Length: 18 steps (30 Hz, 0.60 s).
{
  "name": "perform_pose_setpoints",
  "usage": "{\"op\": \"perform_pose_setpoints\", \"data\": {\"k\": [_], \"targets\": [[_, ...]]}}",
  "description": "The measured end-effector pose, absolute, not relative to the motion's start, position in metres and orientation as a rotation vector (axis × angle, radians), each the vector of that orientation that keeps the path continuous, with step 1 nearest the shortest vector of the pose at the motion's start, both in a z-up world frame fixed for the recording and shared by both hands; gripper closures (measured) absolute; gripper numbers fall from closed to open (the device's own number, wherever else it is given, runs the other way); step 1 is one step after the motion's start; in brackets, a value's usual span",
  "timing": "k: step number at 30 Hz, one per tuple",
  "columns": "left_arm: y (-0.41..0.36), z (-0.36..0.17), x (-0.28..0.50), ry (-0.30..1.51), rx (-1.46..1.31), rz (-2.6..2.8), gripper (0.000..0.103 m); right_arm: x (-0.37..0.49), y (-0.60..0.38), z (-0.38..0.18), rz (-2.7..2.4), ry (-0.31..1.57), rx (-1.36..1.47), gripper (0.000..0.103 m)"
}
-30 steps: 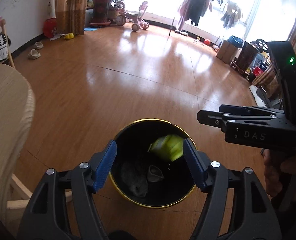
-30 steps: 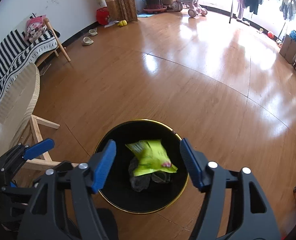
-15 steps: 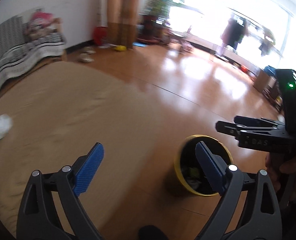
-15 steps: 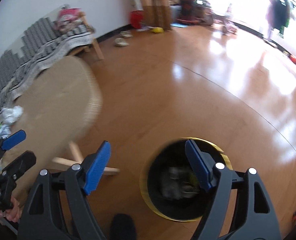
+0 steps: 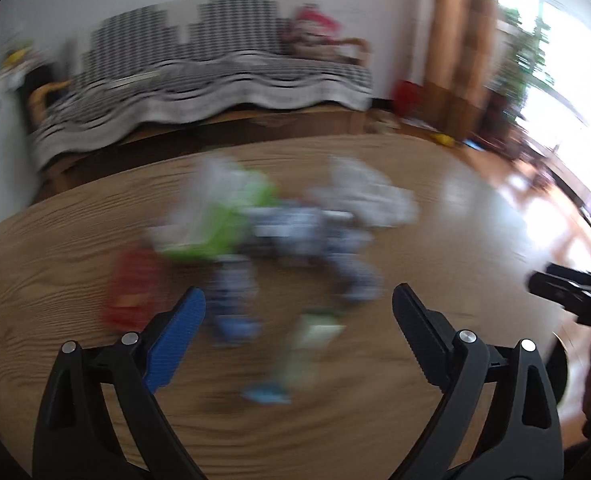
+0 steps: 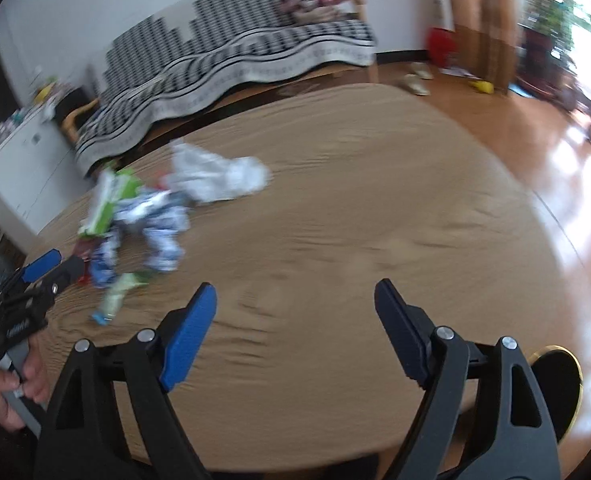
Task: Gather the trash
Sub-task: 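Grasp the red cigarette box with the left tool while the right tool grasps crumpled foil paper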
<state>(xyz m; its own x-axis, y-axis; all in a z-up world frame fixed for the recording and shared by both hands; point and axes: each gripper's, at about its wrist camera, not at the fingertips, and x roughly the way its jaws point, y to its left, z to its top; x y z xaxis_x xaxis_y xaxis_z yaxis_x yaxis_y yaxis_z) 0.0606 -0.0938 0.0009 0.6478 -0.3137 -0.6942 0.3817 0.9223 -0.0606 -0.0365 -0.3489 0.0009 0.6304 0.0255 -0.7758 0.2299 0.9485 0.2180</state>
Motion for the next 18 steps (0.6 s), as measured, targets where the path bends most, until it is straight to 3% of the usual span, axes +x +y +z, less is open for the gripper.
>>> {"op": "perform_pose_setpoints", "data": {"k": [7, 18], "targets": [[-0.009, -0.016, 0.096, 0.798, 0.104, -0.274, 0.01, 0.025, -0.276, -0.013, -0.049, 0.922, 0.224, 0.023], [-0.004, -0.059, 0.135, 0.857, 0.18, -0.267, 0.01, 0.091, -0.236, -0.05, -0.044, 0.978, 0.12, 0.023]]}}
